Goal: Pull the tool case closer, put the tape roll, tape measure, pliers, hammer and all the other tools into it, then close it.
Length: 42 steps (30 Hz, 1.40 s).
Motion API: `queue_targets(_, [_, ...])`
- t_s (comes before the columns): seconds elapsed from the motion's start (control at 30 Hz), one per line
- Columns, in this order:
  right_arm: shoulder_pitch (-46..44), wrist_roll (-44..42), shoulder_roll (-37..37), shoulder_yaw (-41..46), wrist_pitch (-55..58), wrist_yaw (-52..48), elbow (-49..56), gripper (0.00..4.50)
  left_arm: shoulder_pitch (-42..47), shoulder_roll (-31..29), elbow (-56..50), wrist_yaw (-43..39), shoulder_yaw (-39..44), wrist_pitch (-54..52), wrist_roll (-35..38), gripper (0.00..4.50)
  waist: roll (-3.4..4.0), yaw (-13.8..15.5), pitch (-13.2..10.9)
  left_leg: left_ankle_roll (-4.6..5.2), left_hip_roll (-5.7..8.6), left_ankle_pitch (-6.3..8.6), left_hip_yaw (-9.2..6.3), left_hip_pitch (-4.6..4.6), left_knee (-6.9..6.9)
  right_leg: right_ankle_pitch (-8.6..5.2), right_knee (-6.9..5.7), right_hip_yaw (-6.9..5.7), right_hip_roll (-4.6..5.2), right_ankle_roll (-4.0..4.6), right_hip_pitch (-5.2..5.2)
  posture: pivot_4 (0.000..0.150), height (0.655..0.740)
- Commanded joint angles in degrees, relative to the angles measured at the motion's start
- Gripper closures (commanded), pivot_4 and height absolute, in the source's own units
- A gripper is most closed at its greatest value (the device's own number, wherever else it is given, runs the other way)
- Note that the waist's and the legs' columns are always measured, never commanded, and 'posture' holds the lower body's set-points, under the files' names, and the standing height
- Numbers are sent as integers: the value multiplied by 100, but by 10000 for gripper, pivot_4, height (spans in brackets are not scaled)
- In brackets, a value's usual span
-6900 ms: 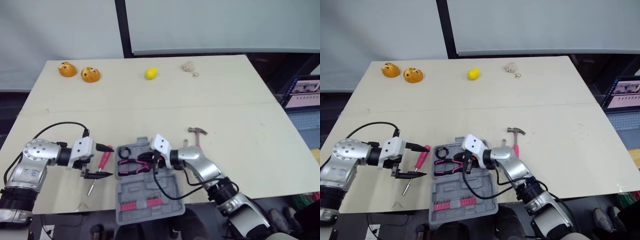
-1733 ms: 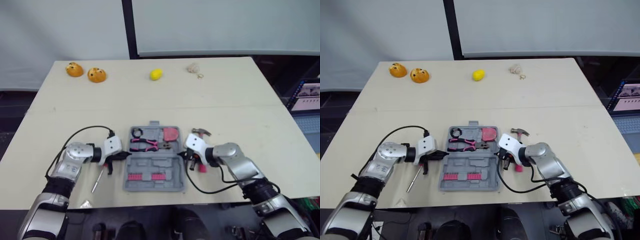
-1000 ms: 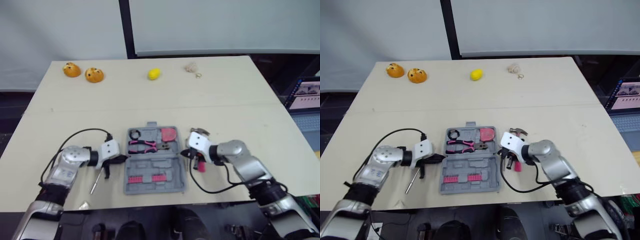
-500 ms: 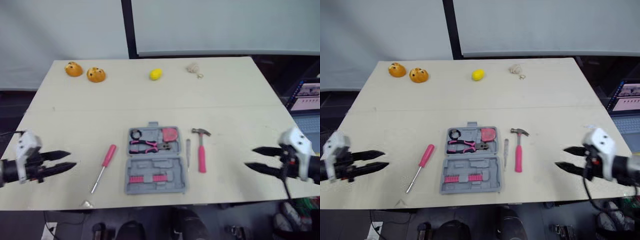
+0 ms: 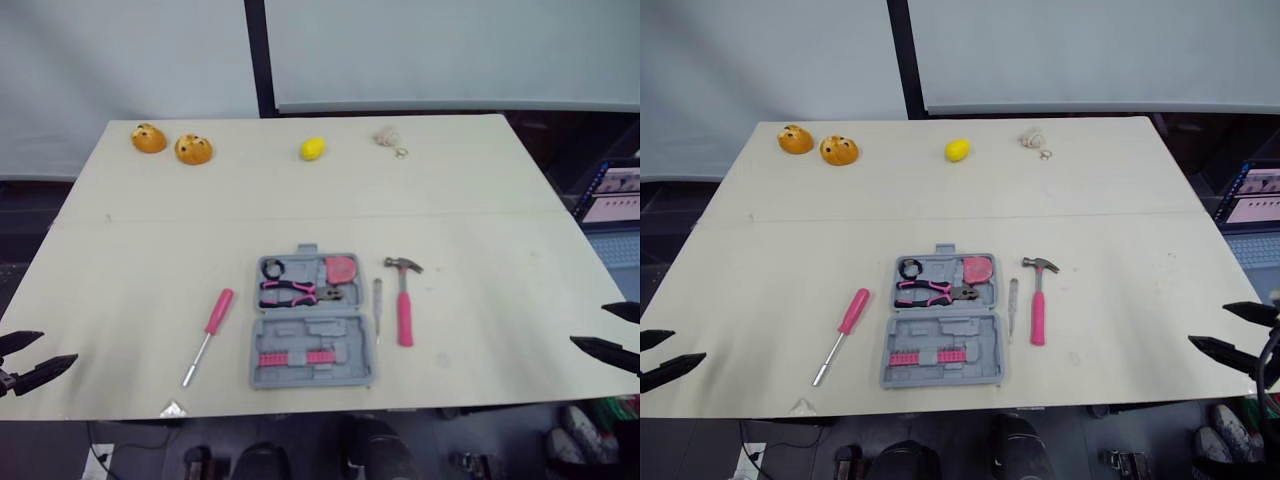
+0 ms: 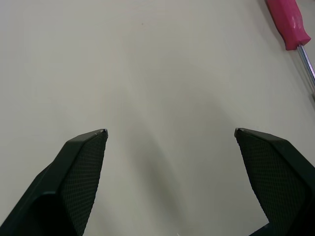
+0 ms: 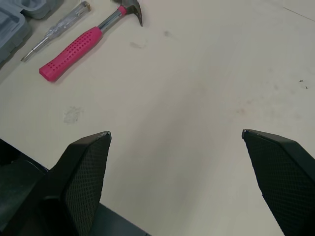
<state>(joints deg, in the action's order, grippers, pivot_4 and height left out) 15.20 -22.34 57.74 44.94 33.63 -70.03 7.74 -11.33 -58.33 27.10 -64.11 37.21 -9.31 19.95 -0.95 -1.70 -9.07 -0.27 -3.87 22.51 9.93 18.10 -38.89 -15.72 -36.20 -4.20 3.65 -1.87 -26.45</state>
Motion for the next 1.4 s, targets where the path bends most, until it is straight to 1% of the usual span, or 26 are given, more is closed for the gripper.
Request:
queue_targets(0.03, [-157, -248, -18, -20, 39, 168, 326, 0, 128, 67, -460, 109, -11, -145, 155, 593, 0, 1, 0, -1, 0, 0, 0, 0, 0, 0, 0, 0, 0, 0, 0, 1500, 7292])
queue_targets(0.13, [-255, -495, -70, -75, 266, 280, 683, 0, 50, 227, -1171, 150, -58, -545, 330, 593, 0, 1, 0, -2, 0, 0, 0, 1, 0, 0, -1, 1, 0, 0, 1, 1500, 7292])
queue_targets(0.2, [-339, -754, -129, -172, 491, 399, 1092, 0, -107, 421, -2012, 383, -177, -961, 419, 593, 3, 4, 0, -2, 0, -1, 0, 1, 0, 1, -2, 4, 0, -1, 0, 1500, 7292])
queue_targets(0.23, [-391, -909, -161, -242, 617, 467, 1328, 0, -182, 530, -2468, 561, -249, -1180, 449, 593, 3, 7, 0, -3, 1, -1, 0, 1, 0, 1, -3, 7, 0, -2, 1, 1500, 7292])
queue_targets(0.37, [-586, -1440, -242, -462, 1029, 744, 2001, 0, -317, 812, -3643, 1099, -400, -1936, 583, 593, 1, -5, -1, -7, 0, -3, 0, 2, 0, 2, -5, 15, -7, -3, 0, 1500, 7292])
queue_targets(0.43, [-830, -1920, -313, -751, 1280, 963, 2511, 0, -280, 1048, -4301, 1631, -632, -2445, 590, 593, 0, -3, -1, -7, 1, -3, 1, 0, 0, 2, -6, 19, -9, -3, 0, 1500, 7292])
queue_targets(0.57, [-1186, -2428, -439, -1275, 1481, 1347, 3084, 0, -134, 1385, -4907, 2385, -1027, -2994, 429, 593, 0, 13, -1, -8, 4, -4, 1, -4, 0, 2, -8, 26, -10, -4, 4, 1500, 7292])
queue_targets(0.8, [-1495, -2767, -513, -1864, 1470, 1763, 3378, 0, 6, 1628, -5301, 2937, -1489, -3449, 399, 593, -11, 21, 1, -6, 6, -5, 1, -1, -9, 3, -9, 26, -11, -6, 4, 1500, 7292])
queue_targets(0.97, [-1364, -2617, -538, -1960, 1395, 2017, 3343, 0, 262, 1616, -5432, 2793, -1604, -3507, 660, 593, -17, 28, 4, -5, 6, -6, 0, 2, -13, 4, -9, 25, -11, -6, 4, 1500, 7292])
queue_targets(1.03, [-1336, -2585, -648, -2057, 1436, 2307, 3400, 0, 287, 1568, -5519, 2523, -1596, -3467, 885, 593, -18, 25, 4, -5, 6, -7, 1, 1, -13, 4, -10, 25, -12, -6, 5, 1500, 7292])
queue_targets(1.13, [-1342, -2522, -783, -2275, 1510, 2705, 3548, 0, 296, 1492, -5625, 2217, -1639, -3300, 1027, 593, -17, 9, 4, -8, 4, -9, 2, 2, -13, 3, -11, 26, -15, -5, 3, 1500, 7292])
queue_targets(1.23, [-1600, -2432, -1245, -2799, 1919, 3770, 3631, 0, 405, 1360, -5844, 1597, -1676, -3199, 1508, 593, -19, 8, 5, -14, 4, -12, 3, 0, -13, 1, -17, 27, -17, -2, 1, 1500, 7292])
queue_targets(1.33, [-1842, -2290, -1643, -3255, 2288, 4536, 3649, 0, 667, 1218, -5911, 1095, -1725, -3206, 1959, 593, -18, 10, 5, -15, 5, -12, 6, 1, -16, 1, -22, 31, -14, -1, -2, 1500, 7292])
queue_targets(1.4, [-2012, -2126, -1883, -3523, 2537, 5005, 3573, 0, 870, 1073, -5877, 827, -1805, -3207, 2130, 593, -17, 11, 5, -16, 6, -13, 7, 3, -18, 1, -24, 32, -14, -1, -3, 1500, 7292])
